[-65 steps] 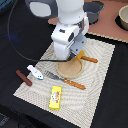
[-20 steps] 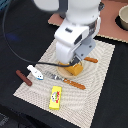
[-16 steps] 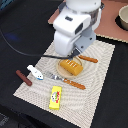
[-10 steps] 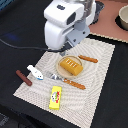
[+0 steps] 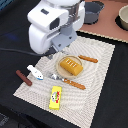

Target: Interact with the objects in diverse but meaningful ways.

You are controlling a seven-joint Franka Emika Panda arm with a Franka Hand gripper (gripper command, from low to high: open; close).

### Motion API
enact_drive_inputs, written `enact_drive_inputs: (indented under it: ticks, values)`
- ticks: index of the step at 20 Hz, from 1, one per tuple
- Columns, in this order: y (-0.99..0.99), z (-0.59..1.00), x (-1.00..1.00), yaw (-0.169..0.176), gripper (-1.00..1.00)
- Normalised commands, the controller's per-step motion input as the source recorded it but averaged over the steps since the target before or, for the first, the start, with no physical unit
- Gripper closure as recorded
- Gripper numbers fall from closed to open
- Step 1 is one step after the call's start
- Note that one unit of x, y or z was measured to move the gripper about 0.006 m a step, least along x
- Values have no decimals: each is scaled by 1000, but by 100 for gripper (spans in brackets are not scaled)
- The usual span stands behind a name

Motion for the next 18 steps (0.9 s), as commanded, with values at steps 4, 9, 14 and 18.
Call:
enact_drive_inputs:
  ticks: [4,9,14,18]
  values:
    - [-323,-421,-946,-1,-100]
    - [-176,-387,-1000,0,-100]
    - [90,-197,-787,0,-100]
    - [124,-249,-528,0,-100]
